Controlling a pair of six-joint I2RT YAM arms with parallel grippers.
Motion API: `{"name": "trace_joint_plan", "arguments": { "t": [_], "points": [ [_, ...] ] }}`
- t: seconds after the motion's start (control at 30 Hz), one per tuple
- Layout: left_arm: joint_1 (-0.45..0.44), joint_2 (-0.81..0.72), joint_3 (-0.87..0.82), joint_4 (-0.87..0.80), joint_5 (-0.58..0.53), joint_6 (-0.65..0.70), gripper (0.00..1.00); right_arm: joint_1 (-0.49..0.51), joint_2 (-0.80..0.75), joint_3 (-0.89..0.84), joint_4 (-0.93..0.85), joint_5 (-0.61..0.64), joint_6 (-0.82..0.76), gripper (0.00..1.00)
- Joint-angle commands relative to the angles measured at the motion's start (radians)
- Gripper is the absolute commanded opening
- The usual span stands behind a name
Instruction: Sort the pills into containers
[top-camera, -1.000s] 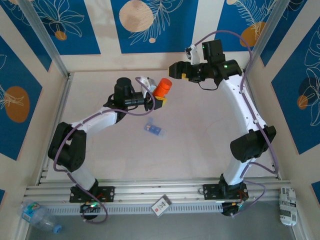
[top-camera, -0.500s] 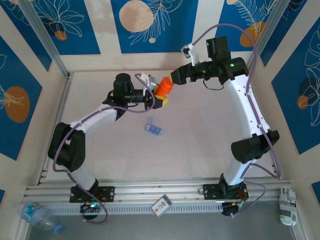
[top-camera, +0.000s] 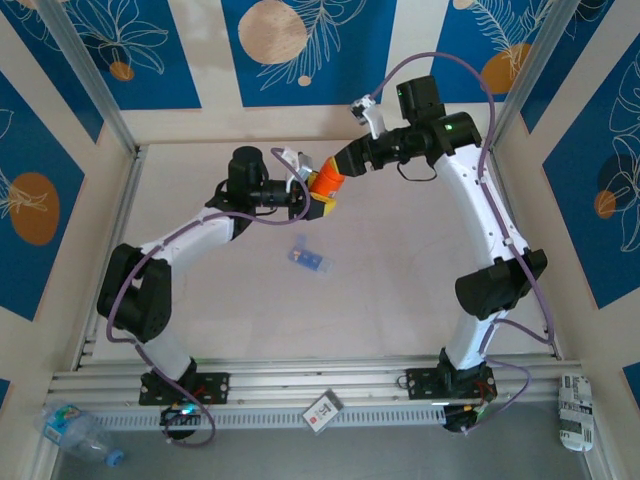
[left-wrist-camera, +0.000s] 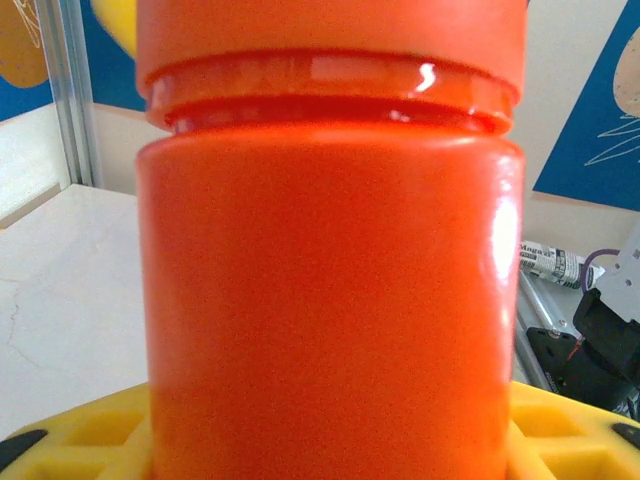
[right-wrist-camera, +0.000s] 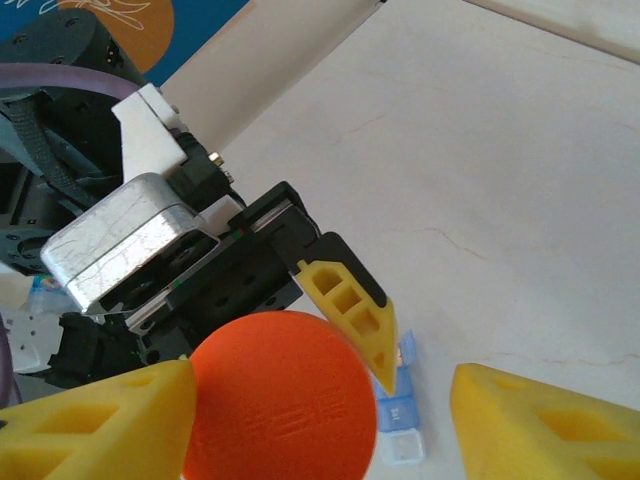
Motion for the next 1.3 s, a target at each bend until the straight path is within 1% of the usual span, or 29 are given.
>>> {"name": "trace_joint_plan", "arguments": {
  "t": [0.0,0.07,0.1,0.13,0.17,0.3,0.4,0.57,0.7,0.83,0.87,0.93,0.97,1.07,1.13,1.2,1.27],
  "points": [
    [0.005,-0.001,0.034,0.015,0.039,-0.005,0.0,0.019,0.019,0.034,-0.043,-0.013,-0.014,0.62],
    [0.006,-0.002,0.035,0.013,0.04,-0.005,0.0,0.025,0.027,0.039,-0.052,-0.013,-0.018,0.62],
    [0.006,-0.002,0.035,0.013,0.04,-0.005,0.0,0.028,0.029,0.039,-0.056,-0.009,-0.021,0.63],
    [0.005,-0.001,0.036,0.012,0.041,-0.005,0.0,0.032,0.03,0.036,-0.056,-0.003,-0.02,0.67],
    [0.006,-0.002,0.036,0.012,0.04,-0.005,0.0,0.033,0.03,0.034,-0.056,-0.003,-0.021,0.68],
    [0.006,0.0,0.035,0.011,0.04,-0.005,0.0,0.032,0.022,0.026,-0.044,-0.002,-0.012,0.66],
    [0.006,0.002,0.037,0.011,0.042,-0.005,0.0,0.027,0.017,0.024,-0.039,-0.008,-0.007,0.61],
    [0.006,0.0,0.039,0.012,0.042,-0.004,0.0,0.023,0.017,0.016,-0.038,-0.02,0.004,0.46],
    [0.006,0.0,0.041,0.012,0.032,-0.006,0.0,0.036,0.003,-0.042,-0.002,-0.018,0.04,0.41],
    [0.004,-0.013,0.037,0.01,-0.032,0.005,0.0,0.067,-0.035,-0.172,0.104,0.062,0.146,0.36],
    [0.003,-0.021,0.032,0.01,-0.062,0.016,0.0,0.074,-0.044,-0.203,0.135,0.106,0.19,0.35],
    [-0.005,-0.042,0.017,0.022,-0.122,0.04,0.0,0.091,-0.06,-0.255,0.188,0.148,0.271,0.35],
    [-0.01,-0.052,0.005,0.033,-0.156,0.053,0.0,0.104,-0.069,-0.286,0.218,0.196,0.321,0.35],
    [-0.027,-0.081,-0.023,0.057,-0.251,0.088,0.0,0.147,-0.093,-0.367,0.294,0.308,0.428,0.35],
    [-0.037,-0.095,-0.039,0.071,-0.299,0.108,0.0,0.174,-0.106,-0.41,0.339,0.353,0.483,0.35],
    [-0.046,-0.1,-0.05,0.077,-0.322,0.119,0.0,0.191,-0.112,-0.444,0.378,0.378,0.519,0.35],
    [-0.047,-0.099,-0.053,0.084,-0.315,0.115,0.0,0.198,-0.116,-0.463,0.401,0.392,0.54,0.35]
  ]
}}
